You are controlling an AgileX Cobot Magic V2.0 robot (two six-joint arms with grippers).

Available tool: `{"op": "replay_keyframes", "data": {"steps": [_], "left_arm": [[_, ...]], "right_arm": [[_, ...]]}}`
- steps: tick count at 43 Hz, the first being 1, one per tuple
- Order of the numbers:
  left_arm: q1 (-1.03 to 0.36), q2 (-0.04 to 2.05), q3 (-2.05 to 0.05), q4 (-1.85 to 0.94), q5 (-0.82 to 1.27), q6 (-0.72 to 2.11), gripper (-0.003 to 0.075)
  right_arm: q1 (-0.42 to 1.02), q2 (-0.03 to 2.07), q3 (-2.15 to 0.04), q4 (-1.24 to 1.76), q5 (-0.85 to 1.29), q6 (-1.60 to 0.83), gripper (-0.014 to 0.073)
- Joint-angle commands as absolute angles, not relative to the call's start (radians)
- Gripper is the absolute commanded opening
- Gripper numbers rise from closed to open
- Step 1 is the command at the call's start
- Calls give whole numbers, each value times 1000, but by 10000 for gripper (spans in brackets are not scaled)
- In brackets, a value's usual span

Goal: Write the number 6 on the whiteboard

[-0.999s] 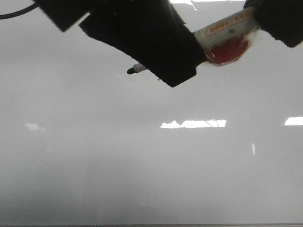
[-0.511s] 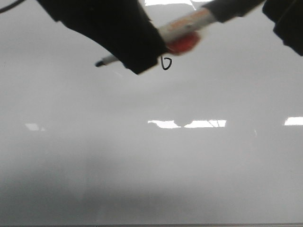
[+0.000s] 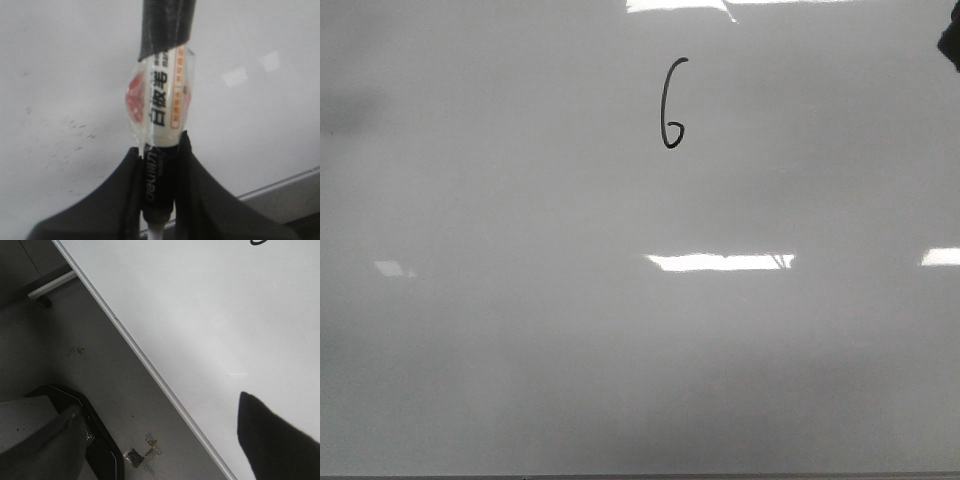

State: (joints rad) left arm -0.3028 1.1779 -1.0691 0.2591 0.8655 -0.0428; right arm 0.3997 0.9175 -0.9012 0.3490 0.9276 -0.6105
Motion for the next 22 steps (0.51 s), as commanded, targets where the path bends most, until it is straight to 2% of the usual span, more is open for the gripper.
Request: {"op": "replay_keyframes", "data": {"steps": [1, 10, 22], "left_arm": [[-211, 1154, -1028, 260, 703, -118, -14], [-67, 1194, -891, 102, 383, -151, -14], [-57, 1305, -865, 75, 223, -151, -14]], "right_arm": [[395, 905, -926, 365, 888, -609, 632], [395, 907, -926, 365, 888, -609, 632], [395, 908, -926, 366, 888, -609, 632]]}}
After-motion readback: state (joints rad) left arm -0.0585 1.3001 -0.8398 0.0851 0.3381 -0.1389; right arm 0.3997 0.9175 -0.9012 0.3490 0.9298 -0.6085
